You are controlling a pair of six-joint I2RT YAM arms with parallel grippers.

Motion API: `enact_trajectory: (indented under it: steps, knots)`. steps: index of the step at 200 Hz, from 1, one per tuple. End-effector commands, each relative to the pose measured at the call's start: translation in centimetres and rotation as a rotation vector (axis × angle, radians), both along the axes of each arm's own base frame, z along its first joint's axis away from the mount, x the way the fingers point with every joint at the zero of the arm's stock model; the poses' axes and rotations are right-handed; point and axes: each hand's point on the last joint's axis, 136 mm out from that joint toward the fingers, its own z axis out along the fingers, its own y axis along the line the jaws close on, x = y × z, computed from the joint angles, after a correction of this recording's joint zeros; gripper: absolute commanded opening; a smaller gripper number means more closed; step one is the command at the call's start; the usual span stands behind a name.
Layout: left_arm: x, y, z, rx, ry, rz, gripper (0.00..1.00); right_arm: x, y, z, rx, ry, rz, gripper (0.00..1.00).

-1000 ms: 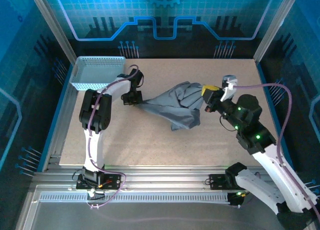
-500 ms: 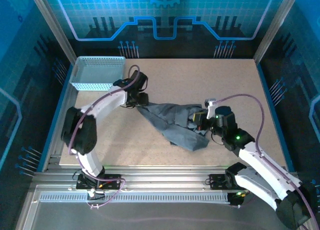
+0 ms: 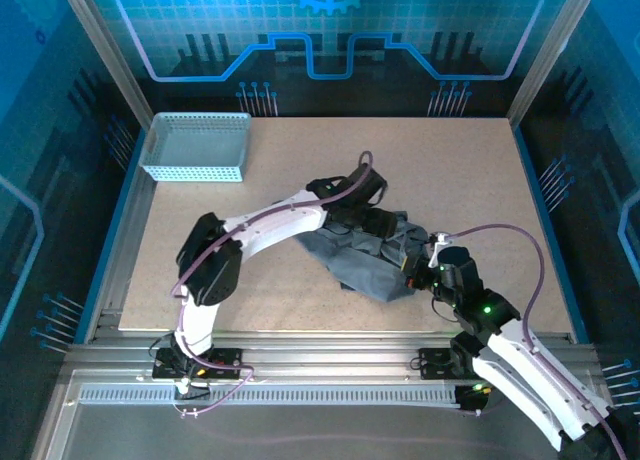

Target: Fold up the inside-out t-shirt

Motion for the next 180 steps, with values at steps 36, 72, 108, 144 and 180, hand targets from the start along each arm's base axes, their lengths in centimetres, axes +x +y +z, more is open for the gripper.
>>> enact_trajectory:
  steps: [36,72,108,144,180]
  knots:
    - [2.0,-2.2,-1.8,0.065,0.032,0.022,0.55,-0.1,-0.2,-0.2,-0.011,0.013,-0.019,0.0]
    - [6.4,1.2,-0.1,0.029,0.021,0.149,0.05,0.6,-1.5,3.6,-0.109,-0.075,-0.032,0.0]
    - [10.3,5.5,6.9,-0.047,-0.099,0.227,0.0,1.5,-3.2,10.0,-0.227,-0.233,-0.054,0.0]
    - [11.2,10.8,14.7,-0.151,-0.247,0.319,0.0,2.0,-4.4,15.8,-0.298,-0.364,-0.067,0.0]
    - [8.8,16.3,22.7,-0.327,-0.434,0.408,0.0,1.7,-4.8,23.1,-0.337,-0.533,-0.051,0.0]
